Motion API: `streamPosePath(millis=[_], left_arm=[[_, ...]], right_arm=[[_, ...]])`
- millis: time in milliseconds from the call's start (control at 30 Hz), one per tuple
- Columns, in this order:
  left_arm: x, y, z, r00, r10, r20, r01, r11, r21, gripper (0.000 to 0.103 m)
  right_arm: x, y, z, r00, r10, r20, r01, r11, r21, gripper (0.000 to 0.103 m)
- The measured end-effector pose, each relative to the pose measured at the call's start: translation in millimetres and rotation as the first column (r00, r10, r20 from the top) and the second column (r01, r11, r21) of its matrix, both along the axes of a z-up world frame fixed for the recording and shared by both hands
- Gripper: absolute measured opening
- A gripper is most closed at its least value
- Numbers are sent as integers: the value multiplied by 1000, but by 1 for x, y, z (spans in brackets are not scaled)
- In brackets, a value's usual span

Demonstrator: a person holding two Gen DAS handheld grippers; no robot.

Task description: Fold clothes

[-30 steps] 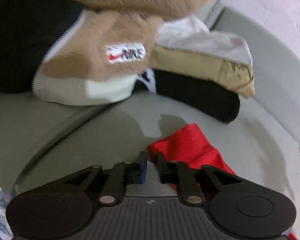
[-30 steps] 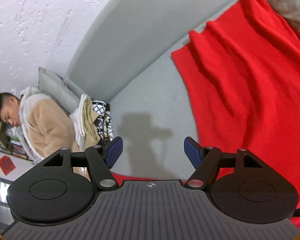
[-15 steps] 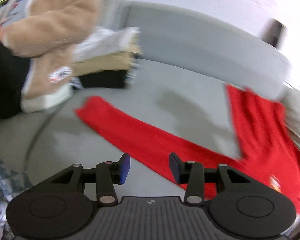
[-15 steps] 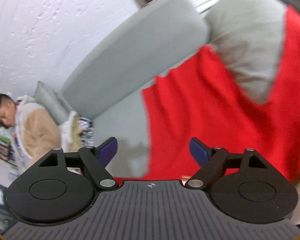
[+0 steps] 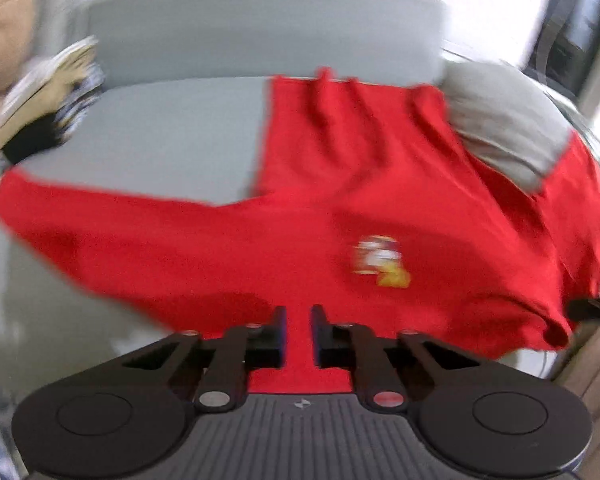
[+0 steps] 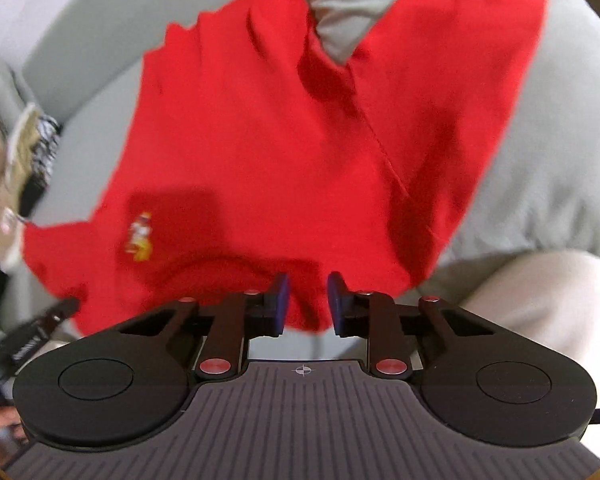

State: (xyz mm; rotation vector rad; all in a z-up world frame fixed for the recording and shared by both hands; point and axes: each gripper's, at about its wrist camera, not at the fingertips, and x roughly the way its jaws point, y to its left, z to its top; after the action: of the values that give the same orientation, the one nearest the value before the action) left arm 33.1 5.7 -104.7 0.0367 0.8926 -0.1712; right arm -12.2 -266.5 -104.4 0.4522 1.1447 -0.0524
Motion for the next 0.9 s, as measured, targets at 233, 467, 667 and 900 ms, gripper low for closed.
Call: streamPosePath(millis=[233,467,667,900], left_arm=[[-13,-47,-24,971,-188,-149,213,962,173,0],[22,-5,71,985,-161,-68,162,987,15,11],[100,21,142,990,-107,88,109,994,-15,48],[241,45,81,1000,17,21,-16,998,-59,50]], right_arm=[[-14,11,-24,987,83,-135,-96,991,-93,26],[-22,-17,75,992,25,126,-24,1000,-10,57],[29,-22,164,946,65,318,-51,997,-51,70],[171,-62,112,974,-39,223,25,997,68,70]])
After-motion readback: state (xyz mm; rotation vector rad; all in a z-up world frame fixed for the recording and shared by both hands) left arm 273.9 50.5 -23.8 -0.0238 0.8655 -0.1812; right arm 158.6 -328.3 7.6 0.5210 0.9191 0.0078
